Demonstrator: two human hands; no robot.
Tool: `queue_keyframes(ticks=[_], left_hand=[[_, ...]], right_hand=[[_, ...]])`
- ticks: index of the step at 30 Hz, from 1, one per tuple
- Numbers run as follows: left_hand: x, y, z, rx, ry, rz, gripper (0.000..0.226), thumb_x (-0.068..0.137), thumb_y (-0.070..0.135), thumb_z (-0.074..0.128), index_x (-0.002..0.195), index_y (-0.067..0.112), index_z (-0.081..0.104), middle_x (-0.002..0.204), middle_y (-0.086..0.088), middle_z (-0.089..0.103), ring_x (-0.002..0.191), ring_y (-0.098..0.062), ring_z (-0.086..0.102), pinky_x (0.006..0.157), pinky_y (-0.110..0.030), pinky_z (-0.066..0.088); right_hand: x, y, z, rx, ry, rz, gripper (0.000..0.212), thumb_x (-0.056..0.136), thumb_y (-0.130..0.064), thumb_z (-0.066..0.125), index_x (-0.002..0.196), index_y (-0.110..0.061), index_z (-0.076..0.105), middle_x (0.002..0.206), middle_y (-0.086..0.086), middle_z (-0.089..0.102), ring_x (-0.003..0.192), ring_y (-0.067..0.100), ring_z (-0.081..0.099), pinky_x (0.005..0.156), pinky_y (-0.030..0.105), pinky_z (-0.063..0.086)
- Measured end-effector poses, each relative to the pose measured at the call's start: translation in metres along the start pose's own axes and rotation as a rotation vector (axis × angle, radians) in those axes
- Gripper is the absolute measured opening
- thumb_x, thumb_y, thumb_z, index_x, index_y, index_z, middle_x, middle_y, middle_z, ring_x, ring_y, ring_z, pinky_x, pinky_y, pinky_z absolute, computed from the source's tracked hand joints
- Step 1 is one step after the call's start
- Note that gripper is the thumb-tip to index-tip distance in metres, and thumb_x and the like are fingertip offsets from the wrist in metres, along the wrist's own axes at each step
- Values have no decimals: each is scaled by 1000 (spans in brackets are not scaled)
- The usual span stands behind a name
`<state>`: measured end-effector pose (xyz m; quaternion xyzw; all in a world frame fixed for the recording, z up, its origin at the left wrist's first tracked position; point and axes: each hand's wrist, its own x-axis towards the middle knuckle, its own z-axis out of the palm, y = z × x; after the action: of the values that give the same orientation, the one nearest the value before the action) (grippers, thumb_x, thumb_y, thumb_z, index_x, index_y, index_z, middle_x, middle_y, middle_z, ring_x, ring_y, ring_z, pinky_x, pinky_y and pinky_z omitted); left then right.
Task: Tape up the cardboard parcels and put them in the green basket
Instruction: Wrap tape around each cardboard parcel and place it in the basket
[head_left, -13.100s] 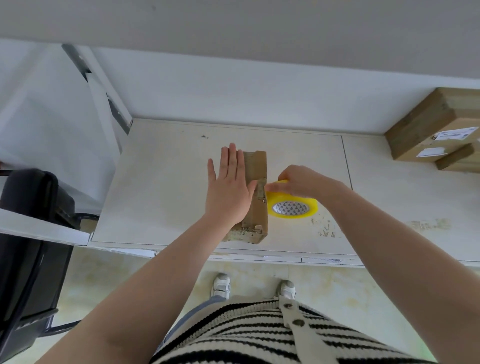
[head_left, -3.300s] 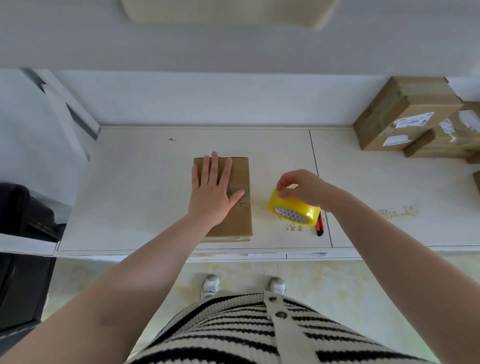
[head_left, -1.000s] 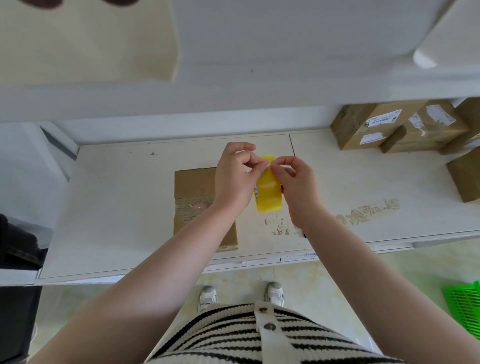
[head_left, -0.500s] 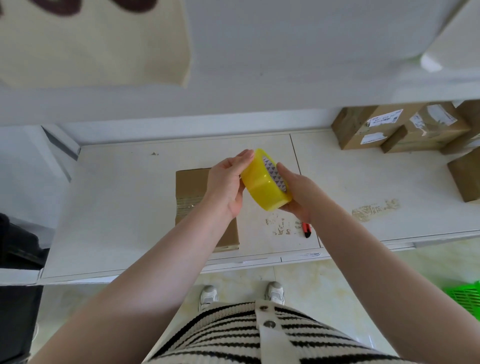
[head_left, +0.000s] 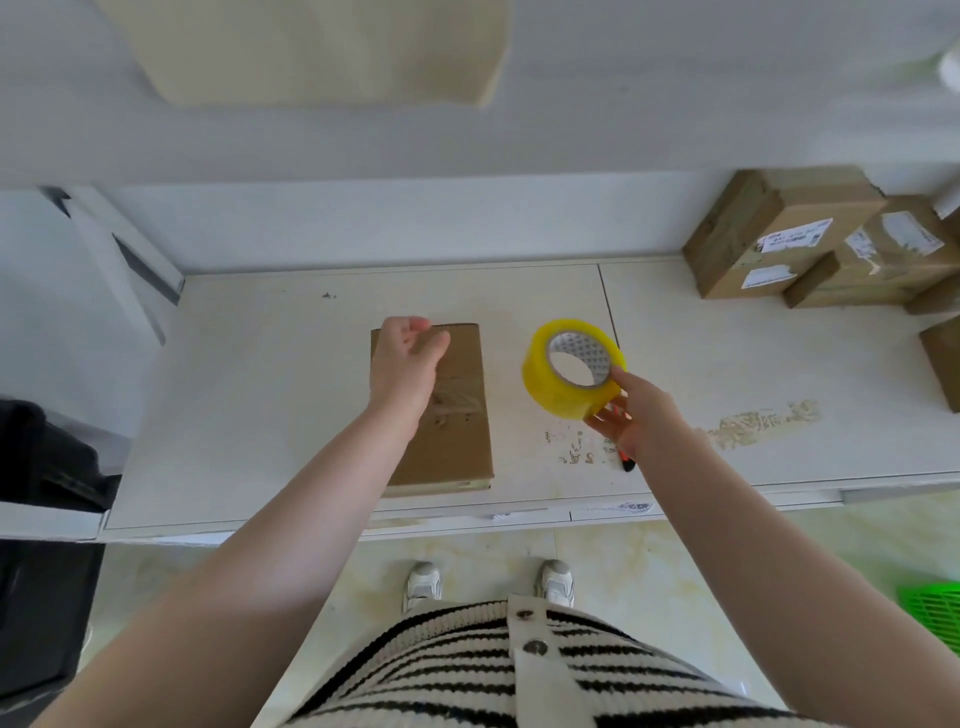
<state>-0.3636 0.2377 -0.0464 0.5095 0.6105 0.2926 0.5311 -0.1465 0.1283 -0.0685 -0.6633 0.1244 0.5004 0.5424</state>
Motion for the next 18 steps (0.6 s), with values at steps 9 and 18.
queue_keyframes(ticks=[9,18], left_hand=[[-8,-46,-31,362,105,4,71,92,34,67,149,13,31,153,-6,37,137,-24,41,102,-31,37],[-7,-63,-30,368,-31,-81,70,79,50,77,128,18,39,122,2,60,103,-25,63,80,-36,52]], right_hand=[[15,35,12,-378,263,-146,25,98,-12,43,120,-14,56,72,4,41,58,18,38,52,28,36],[-42,52,51,-786,-68,-723,49,100,-21,47,149,-17,38,145,-1,47,128,15,47,101,21,41]])
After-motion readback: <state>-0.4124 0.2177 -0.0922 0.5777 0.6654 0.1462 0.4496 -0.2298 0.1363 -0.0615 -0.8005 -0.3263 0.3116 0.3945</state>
